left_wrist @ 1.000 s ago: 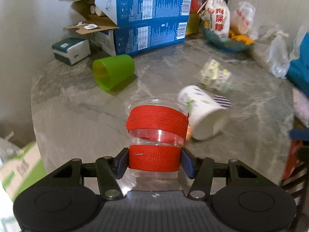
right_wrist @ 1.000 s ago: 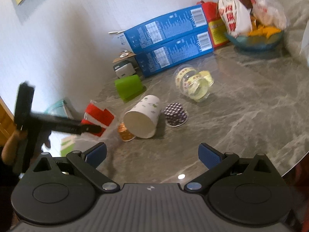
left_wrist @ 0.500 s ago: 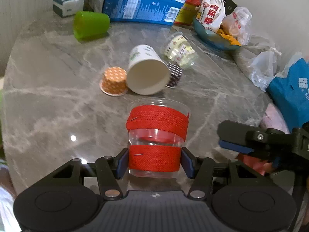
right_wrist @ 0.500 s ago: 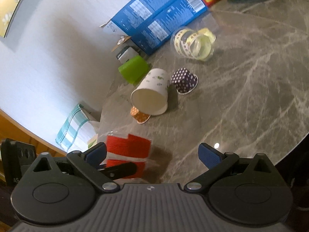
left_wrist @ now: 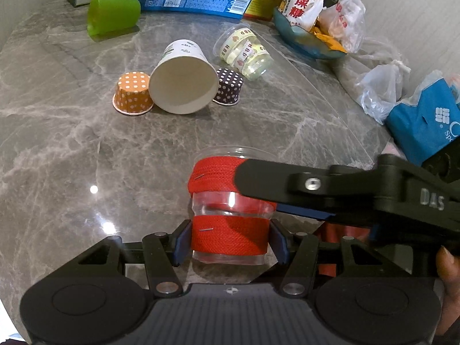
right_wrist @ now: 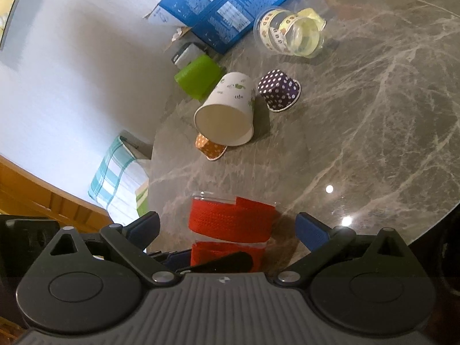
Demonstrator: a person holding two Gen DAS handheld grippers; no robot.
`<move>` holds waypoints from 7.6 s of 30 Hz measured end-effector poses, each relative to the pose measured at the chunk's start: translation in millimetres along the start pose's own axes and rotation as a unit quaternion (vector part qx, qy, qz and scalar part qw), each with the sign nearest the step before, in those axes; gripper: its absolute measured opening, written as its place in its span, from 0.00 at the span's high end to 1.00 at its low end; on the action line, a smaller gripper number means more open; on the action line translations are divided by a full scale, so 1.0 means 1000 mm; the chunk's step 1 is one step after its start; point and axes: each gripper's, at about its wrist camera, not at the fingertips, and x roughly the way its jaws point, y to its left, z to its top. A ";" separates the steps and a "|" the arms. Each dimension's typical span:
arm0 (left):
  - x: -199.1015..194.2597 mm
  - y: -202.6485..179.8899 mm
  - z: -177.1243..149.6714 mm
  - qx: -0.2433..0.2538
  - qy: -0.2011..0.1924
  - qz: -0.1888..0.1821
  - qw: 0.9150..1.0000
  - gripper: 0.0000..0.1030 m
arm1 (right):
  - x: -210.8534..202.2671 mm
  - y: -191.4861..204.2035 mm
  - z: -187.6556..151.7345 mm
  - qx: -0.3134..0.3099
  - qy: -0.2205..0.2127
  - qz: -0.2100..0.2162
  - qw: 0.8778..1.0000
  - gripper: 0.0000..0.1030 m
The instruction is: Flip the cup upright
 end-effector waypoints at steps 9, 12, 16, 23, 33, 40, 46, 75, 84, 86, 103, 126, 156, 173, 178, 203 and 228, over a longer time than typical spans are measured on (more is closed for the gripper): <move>0.001 0.000 -0.003 -0.007 -0.002 -0.004 1.000 0.42 | 0.012 0.005 0.003 -0.003 0.018 -0.014 1.000 0.07; 0.000 0.001 -0.004 -0.011 -0.003 -0.009 1.000 0.42 | 0.016 0.006 0.005 -0.002 0.022 -0.015 1.000 0.09; 0.000 0.004 -0.005 -0.016 -0.003 -0.014 1.000 0.42 | 0.021 0.008 0.005 -0.004 0.029 -0.019 0.999 0.15; -0.001 0.007 -0.006 -0.024 -0.005 -0.019 1.000 0.42 | 0.026 0.006 0.004 -0.004 0.036 -0.030 0.999 0.28; -0.008 0.022 -0.012 -0.037 -0.024 -0.048 0.998 0.37 | 0.024 0.013 0.003 -0.025 0.027 -0.033 0.999 0.35; -0.045 0.043 -0.035 -0.045 -0.096 -0.074 0.992 0.24 | 0.012 0.020 0.002 -0.040 -0.009 -0.023 0.999 0.36; -0.083 0.069 -0.050 -0.062 -0.168 -0.071 0.981 0.22 | -0.007 0.042 -0.008 -0.128 -0.092 -0.043 0.987 0.36; -0.072 0.091 -0.147 -0.090 -0.268 -0.096 0.954 0.20 | 0.019 0.015 -0.109 -0.416 -0.449 -0.096 0.785 0.38; -0.066 0.093 -0.154 -0.100 -0.266 -0.092 0.954 0.20 | 0.034 0.009 -0.122 -0.422 -0.443 -0.099 0.785 0.37; -0.066 0.094 -0.156 -0.100 -0.267 -0.097 0.954 0.20 | 0.037 0.008 -0.122 -0.423 -0.439 -0.102 0.786 0.36; -0.065 0.095 -0.159 -0.101 -0.270 -0.108 0.952 0.19 | 0.041 0.009 -0.125 -0.407 -0.408 -0.094 0.812 0.11; -0.125 0.012 -0.128 0.070 -0.307 0.101 0.944 0.00 | -0.109 0.043 -0.112 -0.245 -0.264 -0.166 0.918 0.01; -0.145 -0.042 -0.145 0.099 -0.290 0.134 0.942 0.00 | -0.141 0.056 -0.128 -0.269 -0.218 -0.156 0.925 0.01; -0.148 -0.041 -0.146 0.095 -0.292 0.134 0.942 0.00 | -0.139 0.061 -0.129 -0.279 -0.215 -0.153 0.923 0.01; -0.149 -0.041 -0.148 0.094 -0.295 0.134 0.941 0.00 | -0.141 0.061 -0.130 -0.280 -0.216 -0.152 0.923 0.01; -0.149 -0.041 -0.149 0.084 -0.296 0.134 0.942 0.00 | -0.143 0.062 -0.131 -0.282 -0.216 -0.149 0.923 0.01; -0.149 -0.033 -0.147 0.065 -0.291 0.140 0.944 0.00 | -0.142 0.065 -0.133 -0.286 -0.220 -0.142 0.922 0.01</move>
